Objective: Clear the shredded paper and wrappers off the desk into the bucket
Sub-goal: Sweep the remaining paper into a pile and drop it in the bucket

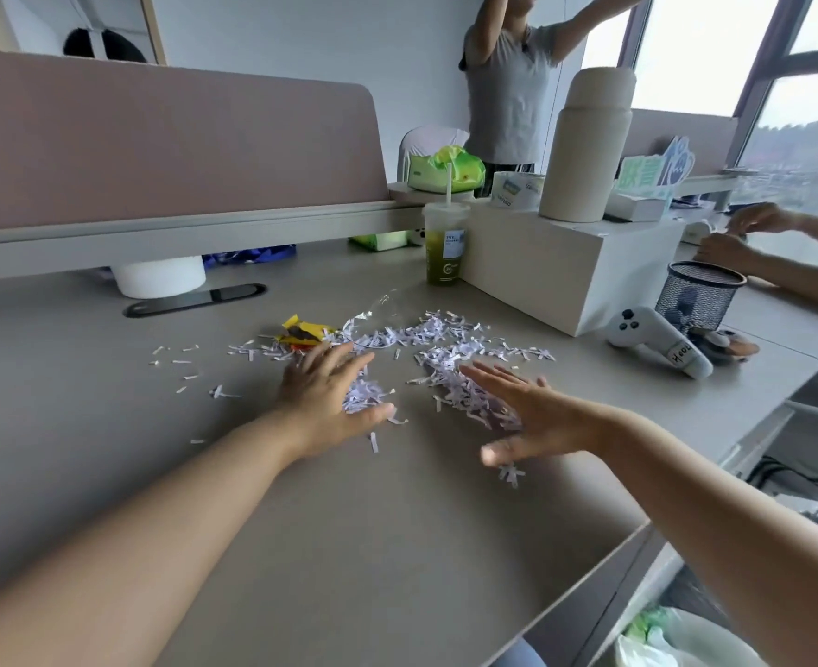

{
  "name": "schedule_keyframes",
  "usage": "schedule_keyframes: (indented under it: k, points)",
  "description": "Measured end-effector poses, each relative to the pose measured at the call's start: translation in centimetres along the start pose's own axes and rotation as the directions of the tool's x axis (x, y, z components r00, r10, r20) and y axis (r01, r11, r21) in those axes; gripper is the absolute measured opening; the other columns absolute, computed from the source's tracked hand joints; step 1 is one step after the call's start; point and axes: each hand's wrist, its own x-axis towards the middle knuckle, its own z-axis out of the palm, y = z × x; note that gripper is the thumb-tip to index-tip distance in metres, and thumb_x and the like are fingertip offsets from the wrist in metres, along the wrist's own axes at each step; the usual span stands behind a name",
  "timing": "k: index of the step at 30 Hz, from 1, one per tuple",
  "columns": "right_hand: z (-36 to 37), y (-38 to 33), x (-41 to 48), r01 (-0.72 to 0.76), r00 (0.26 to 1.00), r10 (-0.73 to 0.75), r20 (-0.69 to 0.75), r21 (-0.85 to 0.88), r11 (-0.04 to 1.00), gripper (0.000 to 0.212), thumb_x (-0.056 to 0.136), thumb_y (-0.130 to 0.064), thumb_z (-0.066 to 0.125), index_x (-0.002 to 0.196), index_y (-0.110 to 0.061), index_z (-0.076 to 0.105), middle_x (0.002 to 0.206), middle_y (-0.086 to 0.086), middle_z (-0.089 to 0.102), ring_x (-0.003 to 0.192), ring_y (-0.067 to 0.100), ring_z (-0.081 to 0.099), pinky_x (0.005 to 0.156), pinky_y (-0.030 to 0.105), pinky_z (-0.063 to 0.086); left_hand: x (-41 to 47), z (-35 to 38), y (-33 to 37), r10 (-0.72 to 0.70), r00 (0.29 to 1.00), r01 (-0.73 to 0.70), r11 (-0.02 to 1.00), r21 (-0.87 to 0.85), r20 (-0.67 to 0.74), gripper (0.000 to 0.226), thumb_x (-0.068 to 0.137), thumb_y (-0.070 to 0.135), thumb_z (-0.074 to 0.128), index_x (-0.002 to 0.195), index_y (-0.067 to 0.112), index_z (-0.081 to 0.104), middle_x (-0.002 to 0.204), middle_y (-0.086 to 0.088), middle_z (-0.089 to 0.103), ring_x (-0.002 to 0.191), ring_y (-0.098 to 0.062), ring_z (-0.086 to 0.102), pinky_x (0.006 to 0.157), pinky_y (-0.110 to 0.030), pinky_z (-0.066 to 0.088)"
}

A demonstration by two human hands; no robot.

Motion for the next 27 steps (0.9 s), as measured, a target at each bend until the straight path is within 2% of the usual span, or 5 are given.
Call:
schedule_keyframes:
  k: [3, 7, 15, 20, 27]
  points:
    - [0.6, 0.9, -1.7, -0.099, 0.994, 0.106, 0.027, -0.184, 0.978, 0.125, 0.031, -0.092, 0.048, 0.127, -0.053, -0.021, 0.155, -0.011, -0.014, 0.141, 0.013, -0.022, 0.110, 0.058, -0.016, 0.0, -0.1, 0.1, -0.033, 0.980, 0.011, 0.994, 0.109, 0.198, 0.134, 0.024, 0.101, 0.003, 0.143, 0.039, -0.006, 0.156, 0.009, -0.016, 0.141, -0.022, -0.025, 0.113, -0.057, -0.008]
    - [1.6, -0.9, 0.5, -0.187, 0.982, 0.173, -0.080, -0.225, 0.956, 0.114, 0.045, -0.091, 0.032, 0.139, -0.045, -0.012, 0.155, -0.007, -0.016, 0.141, 0.021, -0.024, 0.111, 0.062, -0.014, -0.1, -0.1, 0.2, -0.049, 0.947, 0.022, 0.996, 0.086, 0.316, 0.139, 0.017, 0.101, 0.003, 0.142, 0.040, -0.009, 0.155, 0.010, -0.020, 0.143, -0.023, -0.019, 0.115, -0.057, -0.001]
    - [-0.9, 0.8, 7.7, -0.423, 0.902, 0.398, -0.167, -0.162, 0.891, 0.114, 0.050, -0.091, 0.039, 0.140, -0.043, -0.012, 0.156, -0.004, -0.017, 0.140, 0.031, -0.023, 0.107, 0.068, -0.011, 0.9, 0.0, -1.6, -0.137, 0.951, 0.120, 0.990, 0.077, 0.278, 0.111, 0.055, 0.092, 0.027, 0.143, 0.035, -0.009, 0.153, 0.007, -0.026, 0.139, -0.022, -0.030, 0.115, -0.058, 0.003]
    - [-0.9, -1.0, 12.2, -0.188, 0.980, 0.172, -0.104, -0.167, 0.968, 0.095, 0.062, -0.080, 0.047, 0.138, -0.051, -0.001, 0.157, -0.005, -0.010, 0.144, 0.031, -0.011, 0.114, 0.062, -0.001, 2.0, 0.5, -1.6, -0.096, 0.964, 0.077, 0.994, 0.082, 0.250, 0.082, 0.077, 0.073, 0.035, 0.143, 0.040, -0.002, 0.157, 0.003, -0.005, 0.144, -0.024, -0.008, 0.118, -0.046, 0.005]
    - [0.7, -3.4, 12.7, 0.083, 0.927, -0.150, -0.344, -0.200, 0.976, 0.039, 0.083, -0.045, 0.057, 0.115, -0.022, 0.056, 0.125, 0.006, 0.053, 0.117, 0.028, 0.045, 0.095, 0.031, 0.039, 2.0, 0.7, -1.5, -0.057, 0.998, 0.056, 0.998, 0.016, 0.030, 0.038, 0.090, 0.045, 0.042, 0.118, 0.021, 0.043, 0.127, -0.008, 0.037, 0.124, -0.026, 0.030, 0.107, -0.037, 0.027]
